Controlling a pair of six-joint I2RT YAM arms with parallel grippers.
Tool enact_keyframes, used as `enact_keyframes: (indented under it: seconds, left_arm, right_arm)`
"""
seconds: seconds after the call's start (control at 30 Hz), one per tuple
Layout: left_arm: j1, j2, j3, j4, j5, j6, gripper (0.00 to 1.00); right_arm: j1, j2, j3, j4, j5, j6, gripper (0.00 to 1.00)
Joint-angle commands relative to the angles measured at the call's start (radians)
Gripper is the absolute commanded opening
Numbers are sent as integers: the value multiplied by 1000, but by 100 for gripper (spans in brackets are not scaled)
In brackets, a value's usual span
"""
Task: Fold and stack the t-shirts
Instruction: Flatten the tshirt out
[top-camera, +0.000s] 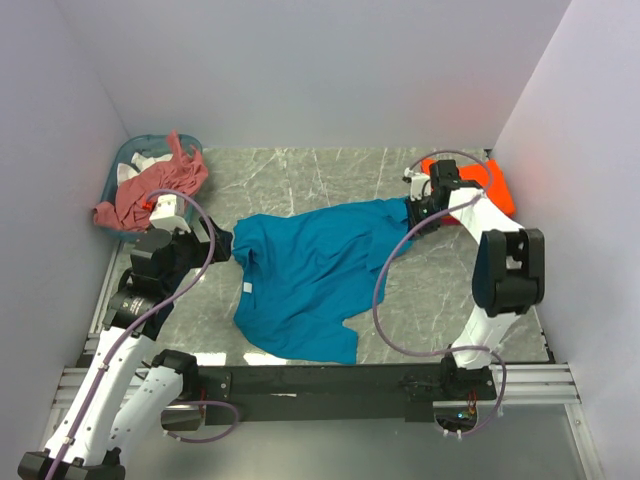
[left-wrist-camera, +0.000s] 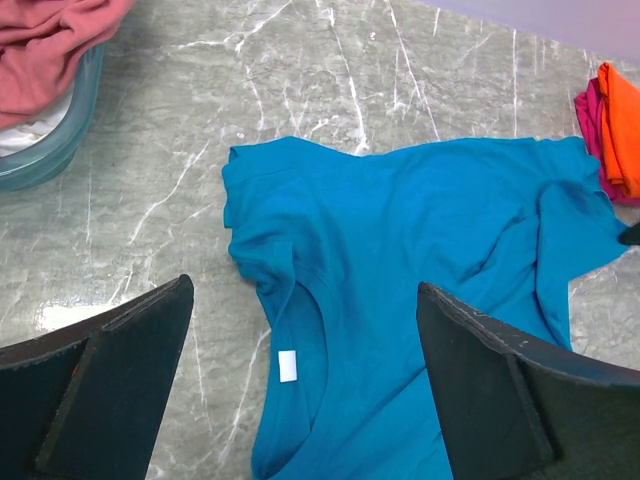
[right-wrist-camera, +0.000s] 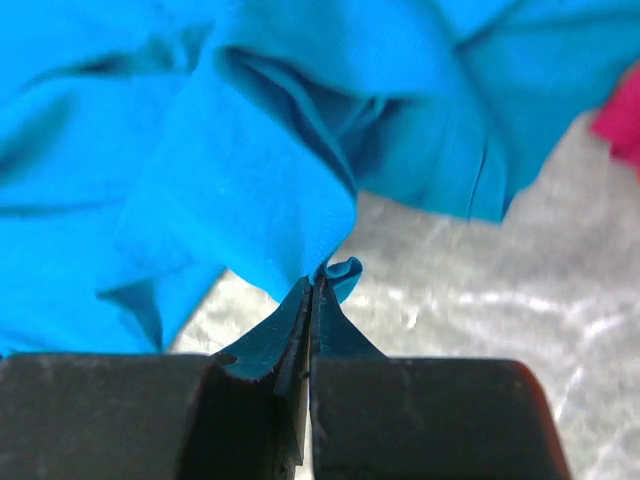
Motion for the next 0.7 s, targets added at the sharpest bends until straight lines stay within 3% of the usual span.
enact_keyframes:
  seconds: [0.0, 0.33, 0.67]
  left_arm:
    - [5, -17, -4, 34, 15, 15, 99]
    - [5, -25, -4, 35, 27, 18, 99]
    - [5, -10, -5, 44, 65, 18, 99]
  right_arm:
    - [-6, -92, -56, 3, 37, -34, 0]
    - [-40, -299, -227, -66, 126, -118, 0]
    - [-144, -599, -458, -195, 338, -316, 0]
